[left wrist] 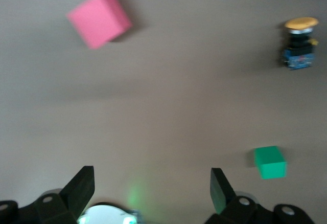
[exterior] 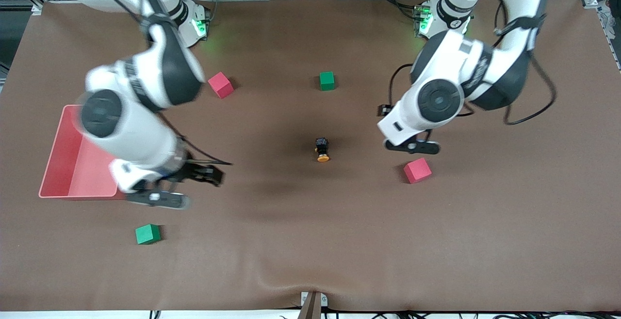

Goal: Place and upright button with both arms
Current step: 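Release the button on the table while the left gripper reaches it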

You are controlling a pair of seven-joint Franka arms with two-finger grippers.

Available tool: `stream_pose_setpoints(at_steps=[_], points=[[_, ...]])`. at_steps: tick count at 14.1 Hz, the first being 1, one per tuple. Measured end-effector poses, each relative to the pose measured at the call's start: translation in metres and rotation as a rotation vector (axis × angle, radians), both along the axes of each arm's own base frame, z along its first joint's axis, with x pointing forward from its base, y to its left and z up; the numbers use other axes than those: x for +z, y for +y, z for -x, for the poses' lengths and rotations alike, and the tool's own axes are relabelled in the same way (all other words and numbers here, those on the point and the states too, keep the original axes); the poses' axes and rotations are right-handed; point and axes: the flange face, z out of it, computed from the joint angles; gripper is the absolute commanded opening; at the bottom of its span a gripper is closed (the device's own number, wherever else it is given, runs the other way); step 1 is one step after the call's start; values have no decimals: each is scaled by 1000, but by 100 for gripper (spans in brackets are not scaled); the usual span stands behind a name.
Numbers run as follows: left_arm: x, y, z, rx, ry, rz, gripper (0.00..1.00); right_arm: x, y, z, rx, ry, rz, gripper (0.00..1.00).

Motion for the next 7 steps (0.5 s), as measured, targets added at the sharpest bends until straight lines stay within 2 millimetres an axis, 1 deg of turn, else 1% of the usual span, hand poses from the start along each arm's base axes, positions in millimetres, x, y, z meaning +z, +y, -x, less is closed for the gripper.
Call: stream_pose_setpoints(at_steps=[2, 4, 7], points=[[-34, -23, 6, 3, 55, 27, 100, 26, -56, 4, 80, 33, 11, 100], [-63, -43, 12, 18, 81, 36, 100, 45, -104, 10, 106, 65, 14, 100], [-94, -73, 17, 62, 65, 33, 100, 72, -154, 21, 64, 78, 12, 100]])
